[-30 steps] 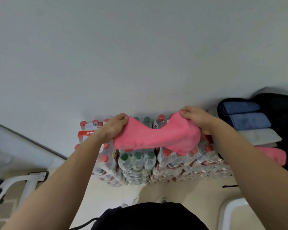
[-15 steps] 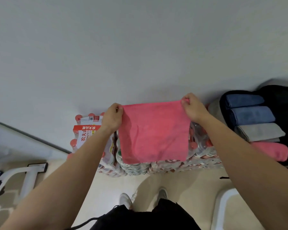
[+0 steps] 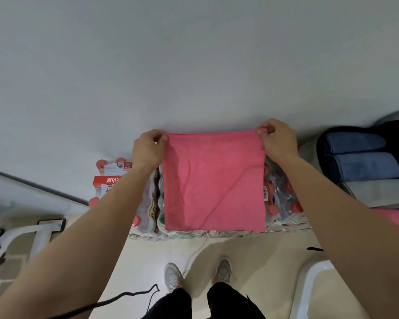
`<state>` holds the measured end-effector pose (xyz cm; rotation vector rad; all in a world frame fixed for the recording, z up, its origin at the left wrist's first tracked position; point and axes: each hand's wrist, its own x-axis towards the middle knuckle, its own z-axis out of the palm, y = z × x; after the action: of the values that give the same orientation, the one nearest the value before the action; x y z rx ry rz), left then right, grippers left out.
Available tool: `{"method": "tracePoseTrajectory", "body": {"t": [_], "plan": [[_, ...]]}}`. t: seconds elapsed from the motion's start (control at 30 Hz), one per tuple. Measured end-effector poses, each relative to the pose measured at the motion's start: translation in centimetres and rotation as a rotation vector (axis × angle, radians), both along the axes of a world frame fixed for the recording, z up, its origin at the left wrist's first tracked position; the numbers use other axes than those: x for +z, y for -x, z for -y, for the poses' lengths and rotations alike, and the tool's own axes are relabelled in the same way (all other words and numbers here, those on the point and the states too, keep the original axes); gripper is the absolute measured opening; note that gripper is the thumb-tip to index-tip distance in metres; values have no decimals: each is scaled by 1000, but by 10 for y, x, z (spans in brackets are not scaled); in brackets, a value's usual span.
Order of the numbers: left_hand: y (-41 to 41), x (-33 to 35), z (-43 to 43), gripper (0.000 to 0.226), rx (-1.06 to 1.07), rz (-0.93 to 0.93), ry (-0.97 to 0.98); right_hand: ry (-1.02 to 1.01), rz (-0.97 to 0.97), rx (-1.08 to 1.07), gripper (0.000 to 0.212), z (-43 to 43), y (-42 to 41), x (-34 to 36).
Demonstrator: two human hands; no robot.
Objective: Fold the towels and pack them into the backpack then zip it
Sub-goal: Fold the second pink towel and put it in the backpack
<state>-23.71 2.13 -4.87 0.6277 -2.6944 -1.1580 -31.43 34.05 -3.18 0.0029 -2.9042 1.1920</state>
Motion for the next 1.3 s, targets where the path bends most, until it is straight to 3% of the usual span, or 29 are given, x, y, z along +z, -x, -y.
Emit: {"method": "tracePoseTrajectory", "body": {"t": [0.23,0.33,0.43,0.5,0.57,0.7,0.93,1.13,1.3], "plan": [[-23,1,-1,10,20,44,-185,350,183,-116,15,-1,-39,-18],[-52,-16,-5,17,59,102,-318,307,215,-124,29,-5,-66,-34],[-80,-35,-9,29,152,139,-411,185,209,-129,18,-12,-89,-49],[-95,-41,-13,16,149,140,-342,162,277,-134,10,-17,-102,-53],[-108,-41,-20,7,113,148,-308,149,314,-119,25,-22,-111,-58],[-128,-39,-27,16,50,176,-287,182,305,-64,36,-31,-129,-58],[-153,-38,-38,22,-55,151,-213,163,228,-4,33,-37,-164,-64],[-164,-48,-37,37,-222,121,-24,198,239,-13,34,-40,-179,-72],[-168,-55,-35,23,-312,116,63,133,233,15,31,-40,-182,-78]]}}
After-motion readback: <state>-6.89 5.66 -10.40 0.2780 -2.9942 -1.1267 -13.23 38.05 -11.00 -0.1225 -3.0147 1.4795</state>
